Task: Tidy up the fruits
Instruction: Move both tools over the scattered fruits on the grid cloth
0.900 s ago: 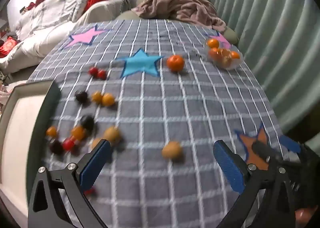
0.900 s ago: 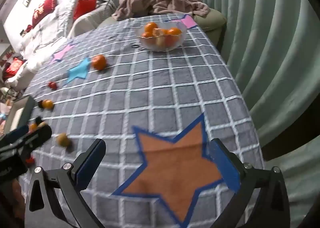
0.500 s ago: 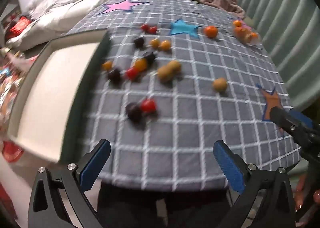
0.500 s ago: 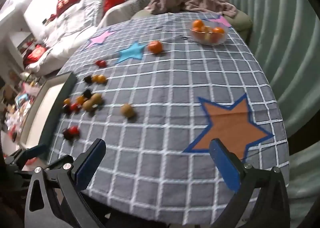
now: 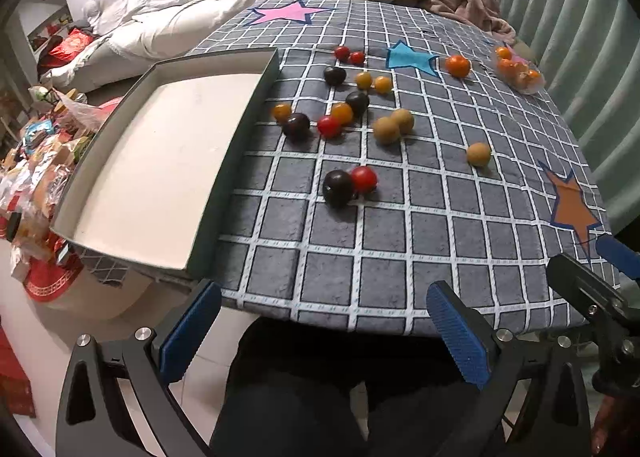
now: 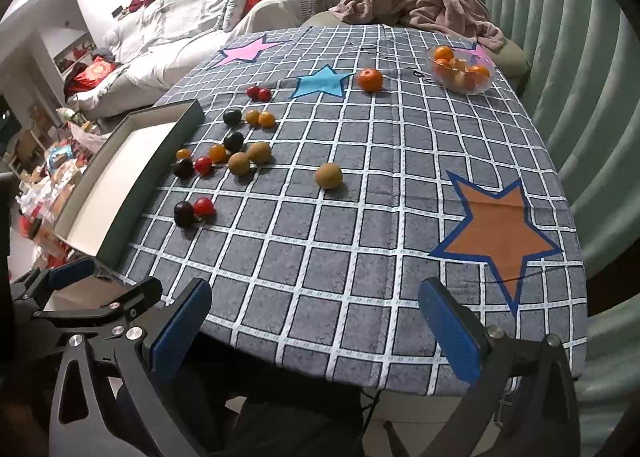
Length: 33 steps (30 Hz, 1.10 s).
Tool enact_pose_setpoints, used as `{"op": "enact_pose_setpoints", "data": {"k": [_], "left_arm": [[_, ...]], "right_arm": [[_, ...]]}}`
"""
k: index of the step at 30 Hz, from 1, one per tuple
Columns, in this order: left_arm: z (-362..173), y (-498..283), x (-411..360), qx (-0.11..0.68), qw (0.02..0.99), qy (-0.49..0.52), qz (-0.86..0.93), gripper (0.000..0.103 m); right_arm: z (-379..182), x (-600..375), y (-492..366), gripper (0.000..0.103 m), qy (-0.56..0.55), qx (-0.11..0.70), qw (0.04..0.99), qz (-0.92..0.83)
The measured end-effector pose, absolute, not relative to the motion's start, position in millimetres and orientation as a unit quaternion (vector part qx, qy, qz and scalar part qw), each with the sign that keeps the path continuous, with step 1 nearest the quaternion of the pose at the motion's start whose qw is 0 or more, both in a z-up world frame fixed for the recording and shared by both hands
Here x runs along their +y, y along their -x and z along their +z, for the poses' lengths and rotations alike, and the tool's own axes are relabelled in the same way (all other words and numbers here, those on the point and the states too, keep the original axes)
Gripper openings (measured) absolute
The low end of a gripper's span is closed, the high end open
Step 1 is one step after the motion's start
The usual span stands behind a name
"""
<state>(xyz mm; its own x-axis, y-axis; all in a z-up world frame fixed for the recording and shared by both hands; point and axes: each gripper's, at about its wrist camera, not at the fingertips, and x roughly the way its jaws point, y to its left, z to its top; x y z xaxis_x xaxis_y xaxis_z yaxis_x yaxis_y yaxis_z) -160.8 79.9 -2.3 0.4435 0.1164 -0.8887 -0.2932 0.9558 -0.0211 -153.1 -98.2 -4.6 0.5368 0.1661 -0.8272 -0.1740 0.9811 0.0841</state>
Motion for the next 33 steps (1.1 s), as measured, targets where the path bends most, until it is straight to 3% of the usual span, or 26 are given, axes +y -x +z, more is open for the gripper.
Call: {"op": "enact_pose_setpoints", "data": {"k": [33], "left_arm": [[-8,172,85,0.526,0.834,0.089,0.141,0.103]], "right_arm": [[-6,-97,163,0.103,-0.005,0.475,0.874,0.104]]}}
